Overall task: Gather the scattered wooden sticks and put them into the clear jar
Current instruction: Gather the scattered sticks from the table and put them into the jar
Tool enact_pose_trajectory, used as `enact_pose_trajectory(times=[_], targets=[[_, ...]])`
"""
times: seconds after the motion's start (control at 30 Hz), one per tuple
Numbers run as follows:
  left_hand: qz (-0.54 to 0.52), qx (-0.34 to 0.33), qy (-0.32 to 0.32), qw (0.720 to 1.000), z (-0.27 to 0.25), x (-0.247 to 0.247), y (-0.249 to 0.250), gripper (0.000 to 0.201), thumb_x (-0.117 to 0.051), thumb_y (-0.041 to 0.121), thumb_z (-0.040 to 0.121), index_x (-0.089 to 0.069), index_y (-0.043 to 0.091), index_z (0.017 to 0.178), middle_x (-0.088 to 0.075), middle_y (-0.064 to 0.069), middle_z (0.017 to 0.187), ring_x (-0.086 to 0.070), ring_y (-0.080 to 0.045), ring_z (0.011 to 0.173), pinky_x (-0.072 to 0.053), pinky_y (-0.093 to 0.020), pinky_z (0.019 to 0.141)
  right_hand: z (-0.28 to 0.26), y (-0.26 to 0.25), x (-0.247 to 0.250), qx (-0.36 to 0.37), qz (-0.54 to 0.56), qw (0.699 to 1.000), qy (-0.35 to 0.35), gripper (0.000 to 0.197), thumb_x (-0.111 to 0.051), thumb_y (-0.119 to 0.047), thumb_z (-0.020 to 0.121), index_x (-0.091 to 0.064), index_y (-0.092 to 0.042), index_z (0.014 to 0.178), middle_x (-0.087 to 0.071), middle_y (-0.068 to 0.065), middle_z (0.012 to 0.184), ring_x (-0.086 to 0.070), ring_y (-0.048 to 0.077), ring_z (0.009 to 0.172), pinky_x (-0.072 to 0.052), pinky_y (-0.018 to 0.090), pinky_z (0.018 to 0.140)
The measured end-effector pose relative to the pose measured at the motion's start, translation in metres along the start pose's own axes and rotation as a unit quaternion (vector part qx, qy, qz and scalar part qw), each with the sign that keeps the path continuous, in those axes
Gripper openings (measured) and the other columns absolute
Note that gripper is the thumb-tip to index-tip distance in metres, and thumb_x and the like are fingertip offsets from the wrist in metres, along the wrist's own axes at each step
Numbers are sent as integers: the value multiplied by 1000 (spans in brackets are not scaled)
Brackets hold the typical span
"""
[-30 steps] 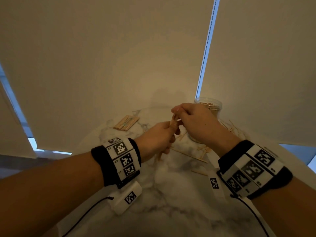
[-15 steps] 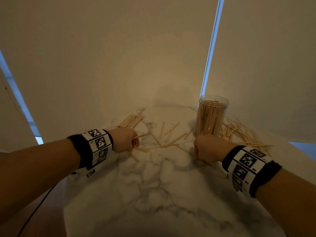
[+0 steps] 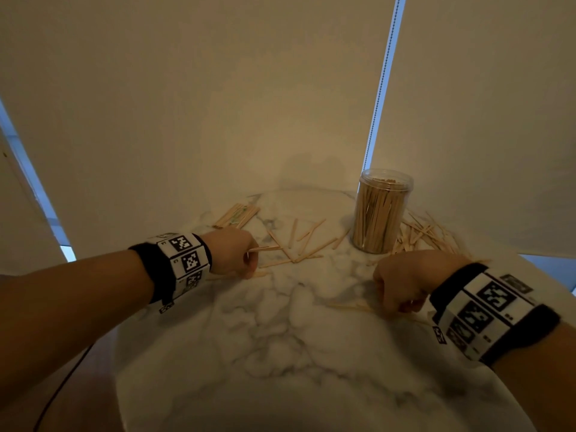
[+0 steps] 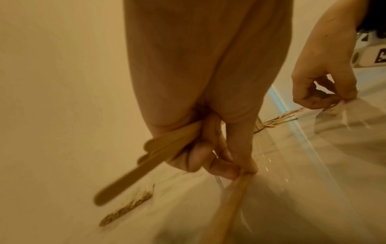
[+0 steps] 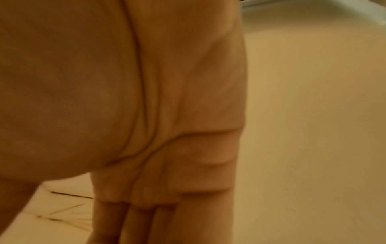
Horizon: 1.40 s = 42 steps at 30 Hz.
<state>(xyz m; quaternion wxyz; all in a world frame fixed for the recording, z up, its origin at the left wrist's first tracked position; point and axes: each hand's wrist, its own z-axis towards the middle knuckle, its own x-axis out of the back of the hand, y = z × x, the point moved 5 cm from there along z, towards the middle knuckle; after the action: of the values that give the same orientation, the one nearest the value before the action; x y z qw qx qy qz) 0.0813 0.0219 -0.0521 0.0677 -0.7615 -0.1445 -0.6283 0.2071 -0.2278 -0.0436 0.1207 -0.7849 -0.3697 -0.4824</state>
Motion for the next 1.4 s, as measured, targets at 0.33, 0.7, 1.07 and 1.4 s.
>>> enact_pose_trajectory(times=[0.33, 0.7, 1.07, 1.4], targets=[[71, 3, -29, 997, 5, -16, 45, 34, -58, 31, 95, -65, 2, 111, -65, -13, 100, -55, -24, 80, -44, -30, 69, -5, -41, -2, 52, -84, 989, 107, 26, -53, -25, 95, -67, -8, 108, -61, 6, 94, -53, 21, 80, -42, 28, 69], [63, 21, 4, 998, 15, -17, 35, 34, -48, 29, 100, -62, -2, 106, -59, -12, 89, -52, -25, 74, -41, -28, 65, 12, -52, 22, 89, -95, 986, 106, 22, -59, -21, 95, -71, -3, 95, -62, 6, 81, -58, 24, 74, -48, 26, 62], [-92, 104, 96, 986, 71, 13, 6, 52, -39, 47, 105, -59, 0, 116, -64, -15, 116, -62, -32, 105, -43, -32, 79, 98, -59, 72, 45, -78, 985, 145, 34, -45, -16, 102, -61, -1, 128, -60, 17, 132, -57, 32, 123, -47, 31, 90], [6, 121, -3, 993, 109, 18, -2, 47, -72, 42, 89, -65, 3, 115, -63, -9, 97, -65, -27, 95, -48, -31, 72, 163, -78, 96, -28, 102, 981, 161, 65, -38, -60, 99, -59, -5, 126, -61, 12, 130, -58, 30, 118, -45, 35, 93]])
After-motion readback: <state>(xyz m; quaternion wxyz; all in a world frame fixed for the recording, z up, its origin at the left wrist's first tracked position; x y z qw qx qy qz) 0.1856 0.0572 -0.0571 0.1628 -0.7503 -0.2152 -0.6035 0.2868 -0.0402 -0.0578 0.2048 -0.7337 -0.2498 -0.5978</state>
